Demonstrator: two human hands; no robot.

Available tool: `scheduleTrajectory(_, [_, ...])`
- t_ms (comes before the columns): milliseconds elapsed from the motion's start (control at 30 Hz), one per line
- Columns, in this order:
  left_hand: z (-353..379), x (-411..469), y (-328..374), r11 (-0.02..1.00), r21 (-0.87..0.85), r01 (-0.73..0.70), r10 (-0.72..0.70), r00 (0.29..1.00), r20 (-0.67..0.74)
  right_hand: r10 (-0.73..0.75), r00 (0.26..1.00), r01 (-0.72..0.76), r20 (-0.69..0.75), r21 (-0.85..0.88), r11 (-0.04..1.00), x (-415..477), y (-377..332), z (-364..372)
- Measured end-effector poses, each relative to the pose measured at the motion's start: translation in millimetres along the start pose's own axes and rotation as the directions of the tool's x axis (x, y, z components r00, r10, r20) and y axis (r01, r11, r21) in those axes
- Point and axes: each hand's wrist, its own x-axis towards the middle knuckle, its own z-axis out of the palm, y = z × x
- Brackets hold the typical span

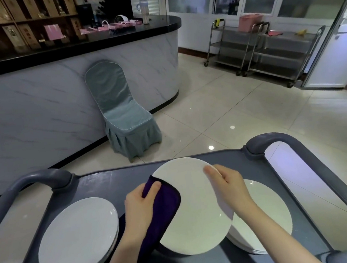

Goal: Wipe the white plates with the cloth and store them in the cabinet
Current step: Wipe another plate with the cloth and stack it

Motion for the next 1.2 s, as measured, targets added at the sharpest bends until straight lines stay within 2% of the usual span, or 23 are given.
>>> scheduleTrajectory(33, [-3,3,4,0.998,0.043,-0.045,0.044,0.999,0.024,-0.025,0.999,0.026,0.043,-0.018,1.0,1,0,-2])
scheduleTrajectory(100, [-6,10,16,0.981,0.115,-0.158,0.139,0.977,0.159,-0.101,0.978,0.118,0.184,-0.079,0.99,2,-4,-3])
scheduleTrajectory(200, [2,14,28,0.897,0.282,-0.341,0.195,0.877,0.44,-0.191,0.896,0.294,0.4,-0.214,0.931,0,-12,7])
scheduleTrajectory(267, [4,14,26,0.905,0.283,-0.318,0.168,0.877,0.45,-0.19,0.898,0.294,0.398,-0.22,0.93,1,-14,6])
scheduleTrajectory(333, [1,11,19,0.974,0.144,-0.175,0.132,0.954,0.267,-0.154,0.957,0.202,0.245,-0.186,0.962,3,-14,0])
scheduleTrajectory(400, [5,5,8,0.999,-0.048,-0.002,0.002,1.0,-0.003,-0.044,0.998,0.043,-0.039,-0.022,0.999,-2,-13,5])
scheduleTrajectory(433, [11,1,3,0.983,-0.168,0.076,-0.094,0.99,-0.105,0.056,0.98,-0.033,-0.19,0.121,0.992,-7,-13,15])
scheduleTrajectory(500, [27,-7,-2,0.894,-0.402,0.196,-0.298,0.932,-0.206,0.285,0.876,-0.116,-0.388,0.404,0.907,-20,-12,41])
scheduleTrajectory(533, [31,-9,-3,0.858,-0.462,0.225,-0.358,0.907,-0.222,0.346,0.843,-0.13,-0.412,0.469,0.874,-24,-7,51])
scheduleTrajectory(567, [32,-7,-5,0.843,-0.484,0.235,-0.38,0.897,-0.227,0.358,0.846,-0.155,-0.395,0.46,0.874,-26,-2,55])
scheduleTrajectory(633, [24,-1,-3,0.87,-0.445,0.211,-0.343,0.908,-0.241,0.276,0.921,-0.191,-0.275,0.301,0.934,-24,3,45])
scheduleTrajectory(733, [1,12,3,0.977,-0.199,0.077,-0.125,0.962,-0.241,0.043,0.999,-0.041,-0.017,0.104,0.994,-1,-2,9])
scheduleTrajectory(800, [-5,18,13,0.998,-0.019,-0.056,0.054,0.995,-0.085,-0.065,0.972,0.094,0.226,-0.116,0.989,19,-16,-5])
scheduleTrajectory(867, [-2,20,22,0.973,0.12,-0.197,0.178,0.973,0.15,-0.086,0.88,0.245,0.468,-0.292,0.924,27,-29,1])
scheduleTrajectory(933, [3,20,27,0.938,0.201,-0.281,0.214,0.929,0.301,-0.114,0.828,0.33,0.549,-0.313,0.89,26,-33,10])
scheduleTrajectory(1000, [3,17,28,0.949,0.174,-0.261,0.207,0.938,0.279,-0.174,0.855,0.345,0.489,-0.285,0.894,24,-30,9])
scheduleTrajectory(1067, [2,12,19,0.99,0.05,-0.132,0.125,0.986,0.112,-0.167,0.941,0.242,0.293,-0.238,0.941,22,-26,3])
scheduleTrajectory(1100, [3,8,11,0.999,-0.034,-0.034,0.035,0.999,0.011,-0.124,0.981,0.148,0.152,-0.157,0.976,19,-25,3])
scheduleTrajectory(1133, [7,4,3,0.989,-0.136,0.066,-0.077,0.994,-0.075,-0.041,0.999,0.041,0.003,-0.009,0.999,14,-24,8])
scheduleTrajectory(1200, [15,-2,-7,0.925,-0.322,0.205,-0.271,0.946,-0.177,0.211,0.952,-0.124,-0.221,0.35,0.928,-4,-19,28])
